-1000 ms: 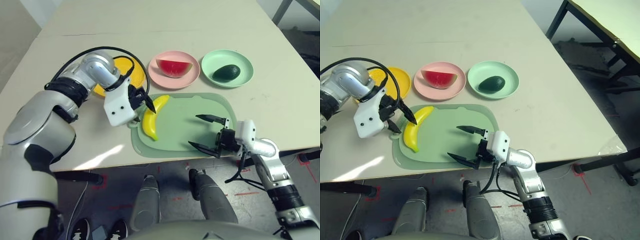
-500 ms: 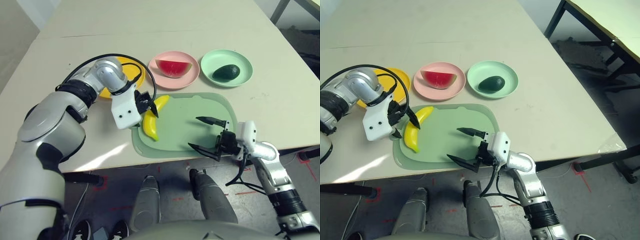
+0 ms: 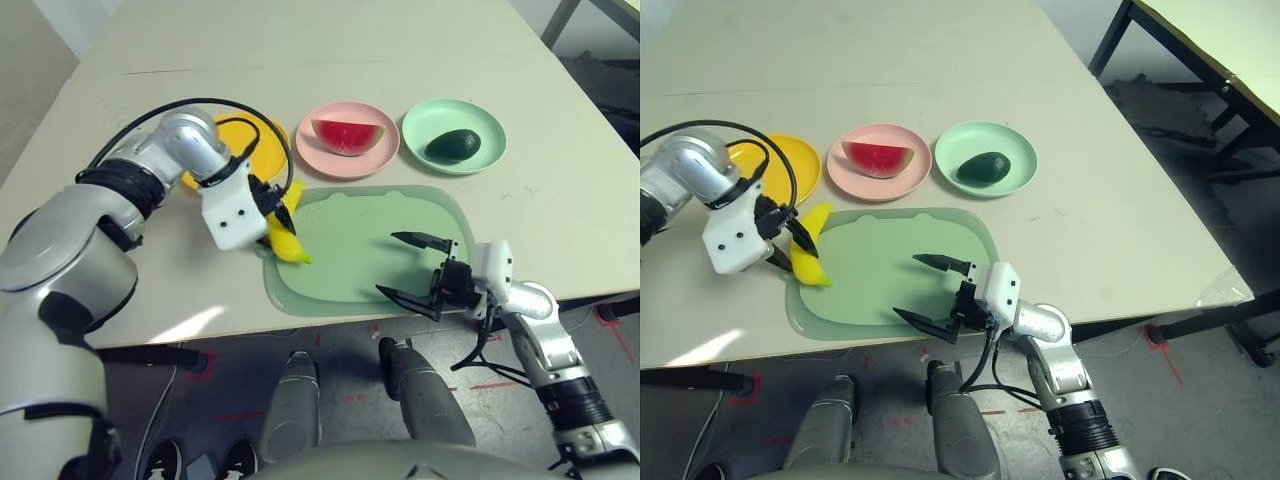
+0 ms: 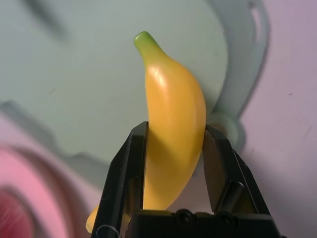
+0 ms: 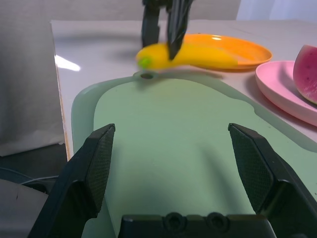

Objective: Place the fruits into color-matched plates.

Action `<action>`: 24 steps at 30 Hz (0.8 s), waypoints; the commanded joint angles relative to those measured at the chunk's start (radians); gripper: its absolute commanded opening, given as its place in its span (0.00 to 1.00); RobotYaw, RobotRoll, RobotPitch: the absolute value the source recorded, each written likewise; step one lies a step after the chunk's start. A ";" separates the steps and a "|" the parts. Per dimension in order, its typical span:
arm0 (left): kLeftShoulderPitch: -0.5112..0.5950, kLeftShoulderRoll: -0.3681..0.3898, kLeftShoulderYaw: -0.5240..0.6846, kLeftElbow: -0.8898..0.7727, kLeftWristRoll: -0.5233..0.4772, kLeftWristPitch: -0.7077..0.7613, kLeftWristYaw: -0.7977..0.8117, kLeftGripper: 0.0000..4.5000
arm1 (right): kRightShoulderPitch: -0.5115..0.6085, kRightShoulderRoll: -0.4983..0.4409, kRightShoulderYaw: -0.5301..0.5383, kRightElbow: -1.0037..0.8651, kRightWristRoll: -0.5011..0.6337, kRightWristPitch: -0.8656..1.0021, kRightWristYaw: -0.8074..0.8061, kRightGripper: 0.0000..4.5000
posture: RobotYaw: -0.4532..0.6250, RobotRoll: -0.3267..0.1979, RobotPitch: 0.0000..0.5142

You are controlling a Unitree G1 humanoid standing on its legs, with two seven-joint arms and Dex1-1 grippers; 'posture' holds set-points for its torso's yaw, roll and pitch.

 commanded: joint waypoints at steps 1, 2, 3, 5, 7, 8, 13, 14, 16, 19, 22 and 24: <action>-0.029 0.002 0.089 0.116 0.042 0.029 -0.009 0.37 | -0.001 0.005 0.018 -0.030 0.000 0.022 -0.009 1.00 | 0.30 0.62 0.41; -0.036 0.001 0.116 0.156 0.077 0.025 -0.009 0.37 | -0.005 0.011 0.018 -0.045 0.004 0.034 -0.021 1.00 | 0.30 0.62 0.41; -0.043 0.000 0.155 0.201 0.112 0.030 -0.009 0.37 | -0.012 0.015 0.020 -0.065 0.000 0.055 -0.041 1.00 | 0.30 0.62 0.41; -0.047 -0.005 0.228 0.261 0.169 0.042 -0.009 0.37 | -0.018 0.017 0.023 -0.100 -0.015 0.095 -0.078 1.00 | 0.30 0.62 0.41; -0.041 -0.003 0.284 0.306 0.251 0.055 0.032 0.37 | -0.020 0.019 0.012 -0.160 -0.031 0.166 -0.152 1.00 | 0.32 0.62 0.41; -0.036 -0.001 0.306 0.320 0.293 0.061 0.058 0.37 | -0.017 0.017 0.008 -0.196 -0.043 0.204 -0.191 1.00 | 0.32 0.62 0.41; -0.017 0.007 0.384 0.348 0.486 0.092 0.199 0.37 | 0.014 0.007 0.027 -0.344 -0.121 0.347 -0.333 1.00 | 0.30 0.62 0.43; -0.015 0.012 0.390 0.351 0.529 0.097 0.233 0.37 | 0.018 0.011 0.034 -0.372 -0.136 0.378 -0.361 1.00 | 0.30 0.62 0.43; -0.014 0.018 0.406 0.356 0.599 0.113 0.295 0.37 | 0.024 0.022 0.048 -0.417 -0.161 0.438 -0.412 1.00 | 0.29 0.62 0.44; -0.017 0.023 0.414 0.363 0.707 0.135 0.392 0.37 | 0.034 0.039 0.057 -0.449 -0.181 0.499 -0.471 1.00 | 0.28 0.62 0.44; -0.018 0.023 0.419 0.367 0.788 0.144 0.462 0.37 | 0.046 0.047 0.055 -0.472 -0.183 0.530 -0.504 1.00 | 0.28 0.62 0.45; -0.023 0.021 0.415 0.370 0.846 0.170 0.538 0.37 | 0.058 0.060 0.050 -0.486 -0.173 0.546 -0.530 1.00 | 0.28 0.62 0.45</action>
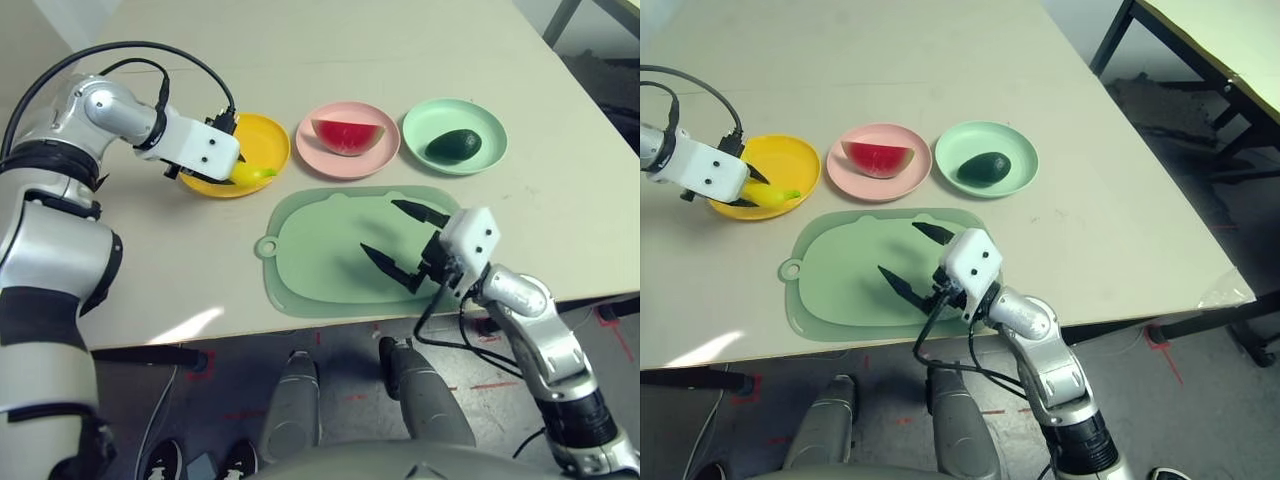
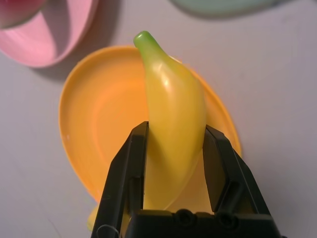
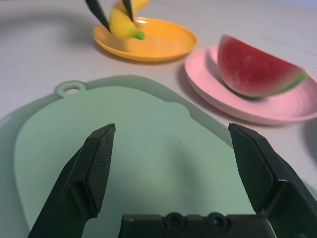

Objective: Place the fruits into color-matched plates.

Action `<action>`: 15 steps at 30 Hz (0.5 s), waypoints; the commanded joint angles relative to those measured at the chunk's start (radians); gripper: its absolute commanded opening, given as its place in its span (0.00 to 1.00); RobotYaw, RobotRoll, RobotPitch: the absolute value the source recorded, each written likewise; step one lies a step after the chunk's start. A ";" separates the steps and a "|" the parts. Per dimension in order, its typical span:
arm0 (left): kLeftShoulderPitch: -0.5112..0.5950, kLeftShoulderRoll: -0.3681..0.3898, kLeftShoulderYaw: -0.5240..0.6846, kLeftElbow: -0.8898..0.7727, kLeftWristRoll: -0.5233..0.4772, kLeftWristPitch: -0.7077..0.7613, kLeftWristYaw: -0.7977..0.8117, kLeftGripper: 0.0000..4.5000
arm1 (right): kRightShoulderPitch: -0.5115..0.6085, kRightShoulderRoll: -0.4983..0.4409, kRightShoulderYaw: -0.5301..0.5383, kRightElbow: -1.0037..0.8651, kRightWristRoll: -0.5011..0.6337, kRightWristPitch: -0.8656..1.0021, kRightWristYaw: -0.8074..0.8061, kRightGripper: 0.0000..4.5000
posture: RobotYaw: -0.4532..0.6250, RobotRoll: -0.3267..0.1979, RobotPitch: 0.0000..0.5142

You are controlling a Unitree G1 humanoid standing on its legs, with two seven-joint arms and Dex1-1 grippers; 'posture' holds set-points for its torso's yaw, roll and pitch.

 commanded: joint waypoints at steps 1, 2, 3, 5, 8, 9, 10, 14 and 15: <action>0.001 0.007 0.005 0.018 0.110 0.041 0.124 0.37 | 0.031 0.025 0.002 -0.038 0.005 0.036 -0.046 1.00 | 0.28 0.62 0.45; 0.001 0.007 0.004 0.020 0.134 0.051 0.155 0.37 | 0.037 0.036 -0.001 -0.043 0.011 0.041 -0.059 1.00 | 0.27 0.62 0.45; 0.001 0.006 0.005 0.021 0.156 0.059 0.184 0.37 | 0.042 0.044 -0.004 -0.048 0.014 0.044 -0.069 1.00 | 0.27 0.62 0.45; 0.002 0.005 0.007 0.024 0.194 0.076 0.237 0.37 | 0.051 0.054 -0.009 -0.056 0.019 0.045 -0.082 1.00 | 0.26 0.62 0.45; 0.002 -0.001 0.017 0.031 0.230 0.105 0.301 0.37 | 0.054 0.056 -0.011 -0.060 0.020 0.040 -0.090 1.00 | 0.26 0.62 0.45; 0.002 -0.004 0.022 0.033 0.238 0.113 0.316 0.37 | 0.053 0.056 -0.010 -0.061 0.021 0.040 -0.092 1.00 | 0.26 0.62 0.45; 0.004 -0.008 0.027 0.034 0.244 0.123 0.332 0.37 | 0.053 0.056 -0.010 -0.061 0.022 0.038 -0.093 1.00 | 0.26 0.62 0.45; 0.024 -0.028 0.043 0.039 0.267 0.147 0.380 0.37 | 0.054 0.059 -0.013 -0.057 0.034 0.027 -0.089 1.00 | 0.26 0.62 0.45; 0.031 -0.032 0.048 0.040 0.271 0.149 0.386 0.37 | 0.052 0.058 -0.013 -0.055 0.037 0.024 -0.085 1.00 | 0.26 0.62 0.45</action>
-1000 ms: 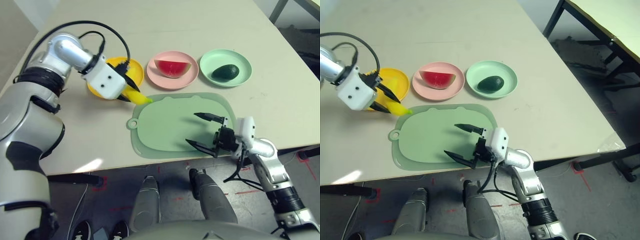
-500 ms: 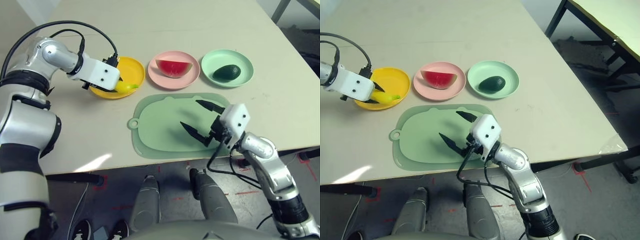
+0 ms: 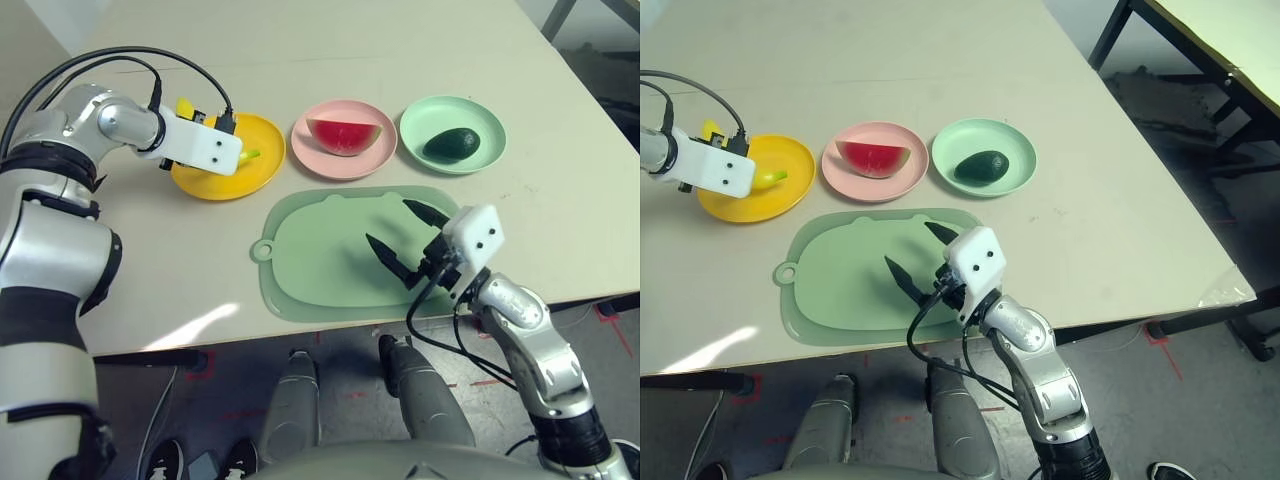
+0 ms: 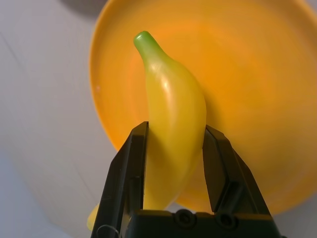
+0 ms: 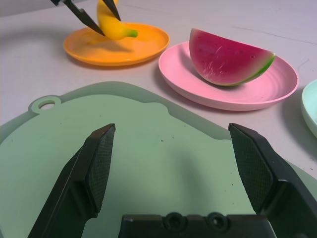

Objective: Place the fruits into color-matched plates.

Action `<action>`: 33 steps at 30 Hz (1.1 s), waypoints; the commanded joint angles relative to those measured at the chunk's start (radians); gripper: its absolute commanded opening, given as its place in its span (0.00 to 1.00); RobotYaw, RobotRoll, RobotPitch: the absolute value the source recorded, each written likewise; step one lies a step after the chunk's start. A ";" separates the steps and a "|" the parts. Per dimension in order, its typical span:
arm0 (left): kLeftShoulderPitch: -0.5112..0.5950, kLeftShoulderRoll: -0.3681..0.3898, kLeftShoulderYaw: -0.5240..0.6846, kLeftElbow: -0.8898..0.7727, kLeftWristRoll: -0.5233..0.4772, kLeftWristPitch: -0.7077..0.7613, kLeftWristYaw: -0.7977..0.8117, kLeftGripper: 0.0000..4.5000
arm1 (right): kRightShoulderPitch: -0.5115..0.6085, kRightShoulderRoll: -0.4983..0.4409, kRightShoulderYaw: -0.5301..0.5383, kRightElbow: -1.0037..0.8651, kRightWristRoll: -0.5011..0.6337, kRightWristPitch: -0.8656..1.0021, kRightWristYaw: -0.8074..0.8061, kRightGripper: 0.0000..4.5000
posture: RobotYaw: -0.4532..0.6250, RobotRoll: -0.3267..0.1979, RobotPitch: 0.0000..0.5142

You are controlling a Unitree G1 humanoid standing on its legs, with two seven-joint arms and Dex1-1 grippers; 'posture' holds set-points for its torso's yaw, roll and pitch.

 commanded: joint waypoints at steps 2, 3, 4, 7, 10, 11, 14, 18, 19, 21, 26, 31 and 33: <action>0.042 -0.015 0.037 0.020 0.012 0.019 0.020 0.37 | 0.009 -0.004 0.000 -0.003 0.016 -0.018 0.015 1.00 | 0.26 0.62 0.45; 0.049 -0.019 0.048 0.022 0.005 0.030 0.022 0.37 | 0.009 -0.005 0.000 -0.002 0.016 -0.020 0.017 1.00 | 0.26 0.62 0.46; 0.055 -0.023 0.058 0.023 0.001 0.040 0.022 0.37 | 0.010 -0.005 0.000 -0.003 0.016 -0.020 0.017 1.00 | 0.26 0.62 0.46; 0.079 -0.034 0.090 0.026 -0.009 0.068 0.017 0.37 | 0.010 -0.007 0.000 -0.005 0.019 -0.017 0.020 1.00 | 0.26 0.62 0.46; 0.102 -0.041 0.121 0.026 -0.016 0.081 0.000 0.37 | 0.009 -0.008 0.001 -0.005 0.021 -0.016 0.023 1.00 | 0.26 0.62 0.46; 0.108 -0.043 0.130 0.026 -0.018 0.083 -0.005 0.37 | 0.009 -0.008 0.000 -0.005 0.022 -0.015 0.024 1.00 | 0.26 0.62 0.46; 0.123 -0.043 0.136 0.023 0.000 0.078 -0.002 0.54 | 0.009 -0.005 -0.002 -0.004 0.026 -0.013 0.023 1.00 | 0.26 0.62 0.47; 0.123 -0.042 0.144 0.022 0.009 0.074 -0.006 0.82 | 0.005 -0.009 0.001 -0.005 0.026 -0.011 0.024 1.00 | 0.26 0.62 0.47; 0.122 -0.042 0.146 0.022 0.012 0.074 -0.007 0.91 | 0.004 -0.009 0.001 -0.004 0.027 -0.012 0.024 1.00 | 0.26 0.62 0.47; 0.118 -0.041 0.148 0.021 0.020 0.072 -0.006 0.99 | 0.002 -0.009 0.003 -0.002 0.030 -0.012 0.027 1.00 | 0.26 0.62 0.47; 0.104 -0.033 0.151 0.018 0.027 0.056 -0.008 0.99 | -0.002 -0.010 0.004 0.004 0.031 -0.015 0.032 1.00 | 0.27 0.62 0.46; 0.091 -0.010 0.222 0.011 -0.055 0.009 -0.113 0.99 | 0.000 -0.009 0.000 0.007 0.038 -0.017 0.037 1.00 | 0.27 0.62 0.46; 0.084 -0.017 0.324 0.006 -0.175 0.040 -0.236 0.99 | 0.002 -0.012 -0.010 0.011 0.053 -0.015 0.044 1.00 | 0.27 0.62 0.46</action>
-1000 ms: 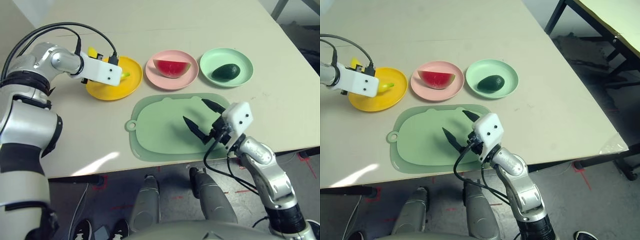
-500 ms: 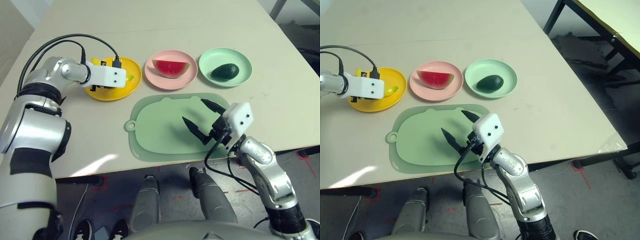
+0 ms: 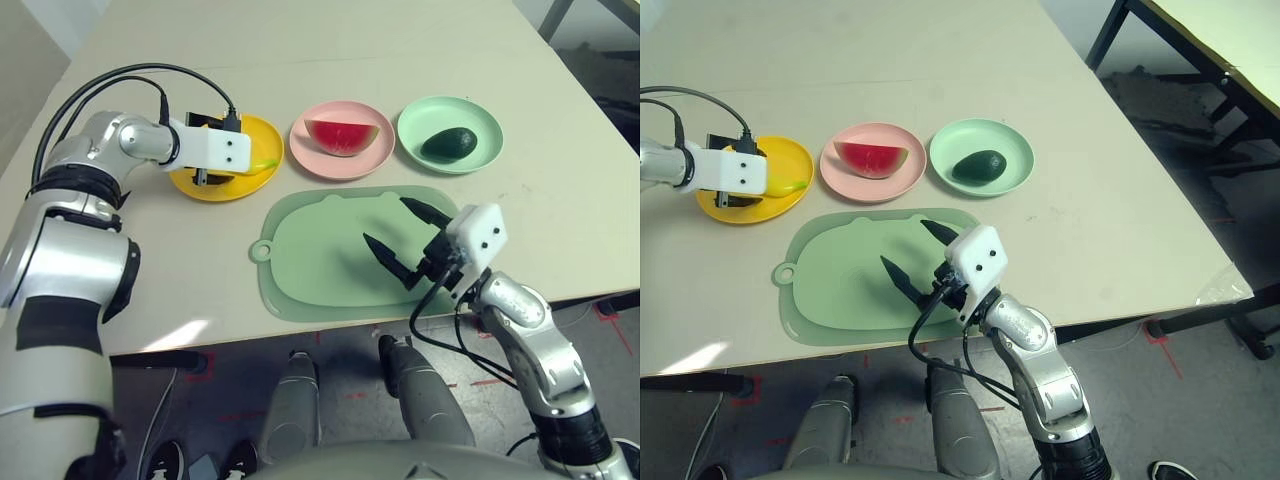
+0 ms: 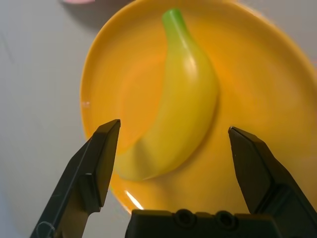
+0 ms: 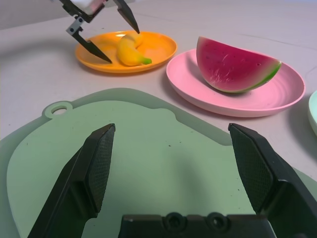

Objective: Place the fruits into color-matched plates.

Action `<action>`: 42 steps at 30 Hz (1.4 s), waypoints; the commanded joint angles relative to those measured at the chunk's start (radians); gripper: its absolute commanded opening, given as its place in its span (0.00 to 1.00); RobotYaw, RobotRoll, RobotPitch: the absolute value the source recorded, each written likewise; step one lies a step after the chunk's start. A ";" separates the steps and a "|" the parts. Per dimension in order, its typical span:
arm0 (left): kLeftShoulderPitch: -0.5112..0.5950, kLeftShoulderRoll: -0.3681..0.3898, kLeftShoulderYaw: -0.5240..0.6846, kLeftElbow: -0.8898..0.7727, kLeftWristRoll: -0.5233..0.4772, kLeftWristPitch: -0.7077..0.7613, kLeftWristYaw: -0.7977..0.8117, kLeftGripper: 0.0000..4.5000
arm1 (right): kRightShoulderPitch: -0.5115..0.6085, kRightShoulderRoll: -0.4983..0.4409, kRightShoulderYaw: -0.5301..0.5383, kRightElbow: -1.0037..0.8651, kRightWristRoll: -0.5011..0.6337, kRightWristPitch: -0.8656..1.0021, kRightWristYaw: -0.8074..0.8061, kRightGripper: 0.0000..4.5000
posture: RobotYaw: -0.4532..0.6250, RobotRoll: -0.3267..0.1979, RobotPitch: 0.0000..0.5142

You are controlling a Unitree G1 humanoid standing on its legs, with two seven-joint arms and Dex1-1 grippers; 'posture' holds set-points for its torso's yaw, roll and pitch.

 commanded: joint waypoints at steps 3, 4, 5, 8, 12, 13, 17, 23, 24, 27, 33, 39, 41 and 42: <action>-0.025 -0.006 0.282 -0.031 -0.341 0.109 -0.363 0.99 | 0.002 -0.022 -0.041 0.028 0.056 -0.001 0.042 1.00 | 0.27 0.62 0.46; -0.028 -0.008 0.335 -0.054 -0.408 0.153 -0.425 0.99 | -0.006 -0.033 -0.052 0.041 0.063 -0.005 0.056 1.00 | 0.31 0.62 0.47; -0.028 -0.009 0.379 -0.079 -0.466 0.193 -0.475 0.99 | -0.014 -0.043 -0.063 0.055 0.071 -0.010 0.069 1.00 | 0.32 0.62 0.47; 0.021 -0.003 0.503 -0.221 -0.641 0.371 -0.568 0.99 | -0.052 -0.067 -0.096 0.106 0.094 -0.023 0.104 1.00 | 0.34 0.62 0.47; 0.202 0.033 0.602 -0.523 -0.777 0.581 -0.531 0.99 | -0.078 -0.087 -0.111 0.135 0.118 -0.029 0.146 1.00 | 0.36 0.62 0.47; 0.294 0.058 0.648 -0.632 -0.803 0.637 -0.481 0.99 | -0.078 -0.097 -0.118 0.141 0.135 -0.033 0.174 1.00 | 0.38 0.62 0.48; 0.587 0.095 0.840 -0.968 -0.921 0.860 -0.281 0.99 | -0.084 -0.151 -0.140 0.217 0.196 -0.113 0.340 1.00 | 0.41 0.62 0.50; 0.908 0.031 0.956 -1.265 -0.997 0.986 -0.120 0.99 | -0.133 -0.204 -0.202 0.450 0.243 -0.277 0.557 1.00 | 0.45 0.62 0.52; 0.973 0.000 0.968 -1.313 -1.001 0.990 -0.090 0.99 | -0.148 -0.215 -0.232 0.522 0.251 -0.303 0.582 1.00 | 0.47 0.62 0.52; 1.101 -0.077 0.998 -1.407 -1.015 0.998 -0.010 0.99 | -0.160 -0.236 -0.301 0.670 0.260 -0.364 0.614 1.00 | 0.47 0.62 0.53; 1.239 -0.192 1.060 -1.477 -1.042 0.977 0.129 0.99 | -0.081 -0.217 -0.457 0.713 0.299 -0.391 0.503 1.00 | 0.48 0.62 0.55; 1.247 -0.265 1.089 -1.409 -1.062 0.937 0.225 0.99 | -0.058 -0.211 -0.555 0.824 0.286 -0.511 0.456 1.00 | 0.43 0.62 0.53; 1.243 -0.270 1.083 -1.354 -1.036 0.904 0.245 0.99 | -0.068 -0.224 -0.566 0.884 0.274 -0.564 0.478 1.00 | 0.43 0.62 0.53; 1.242 -0.273 1.079 -1.334 -1.025 0.888 0.257 0.99 | -0.079 -0.231 -0.577 0.920 0.269 -0.585 0.473 1.00 | 0.42 0.62 0.52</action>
